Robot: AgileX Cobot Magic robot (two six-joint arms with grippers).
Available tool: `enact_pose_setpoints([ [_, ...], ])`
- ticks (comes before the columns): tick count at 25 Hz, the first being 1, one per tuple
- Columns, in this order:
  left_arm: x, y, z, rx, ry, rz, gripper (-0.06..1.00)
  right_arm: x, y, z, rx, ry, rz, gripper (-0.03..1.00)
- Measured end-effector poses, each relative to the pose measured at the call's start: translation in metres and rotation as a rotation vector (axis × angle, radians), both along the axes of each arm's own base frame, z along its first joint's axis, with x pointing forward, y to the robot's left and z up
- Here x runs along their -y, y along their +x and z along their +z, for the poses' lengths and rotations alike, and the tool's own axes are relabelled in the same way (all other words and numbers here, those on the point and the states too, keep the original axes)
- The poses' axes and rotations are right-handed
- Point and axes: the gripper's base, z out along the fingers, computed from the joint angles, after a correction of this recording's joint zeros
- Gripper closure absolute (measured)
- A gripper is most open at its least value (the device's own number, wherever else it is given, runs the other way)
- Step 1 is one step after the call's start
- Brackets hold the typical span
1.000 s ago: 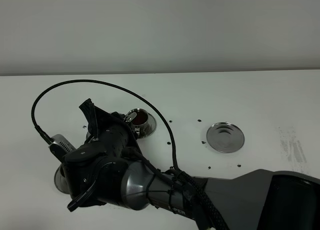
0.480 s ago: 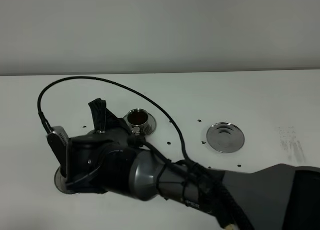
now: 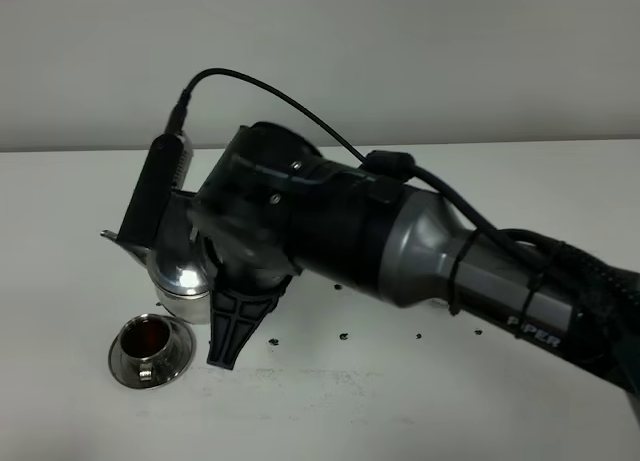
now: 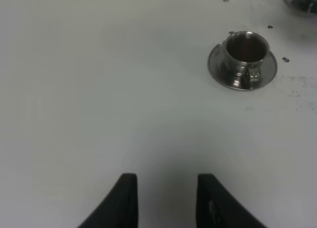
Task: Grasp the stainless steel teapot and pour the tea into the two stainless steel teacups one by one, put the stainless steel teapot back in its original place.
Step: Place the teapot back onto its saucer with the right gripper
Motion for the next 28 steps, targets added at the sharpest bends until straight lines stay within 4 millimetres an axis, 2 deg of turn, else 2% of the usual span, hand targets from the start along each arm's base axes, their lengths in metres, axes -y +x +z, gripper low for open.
enact_pose_setpoints([
  [6,0.0,0.0,0.0,0.0,0.0,0.0,0.64,0.037,-0.002,-0.019,-0.106,0.189,-0.104,0.79],
  [11,0.0,0.0,0.0,0.0,0.0,0.0,0.64,0.053,-0.012,-0.055,-0.193,0.255,-0.186,0.79],
  [15,0.0,0.0,0.0,0.0,0.0,0.0,0.64,0.056,-0.014,-0.084,-0.255,0.238,-0.228,0.79],
  [19,0.0,0.0,0.0,0.0,0.0,0.0,0.64,0.054,-0.011,-0.105,-0.288,0.202,-0.243,0.79],
  [24,0.0,0.0,0.0,0.0,-0.001,0.001,0.64,0.053,-0.009,-0.122,-0.305,0.167,-0.25,0.79],
  [28,0.0,0.0,0.0,0.0,-0.001,0.001,0.64,0.053,-0.007,-0.122,-0.289,0.154,-0.249,0.79],
])
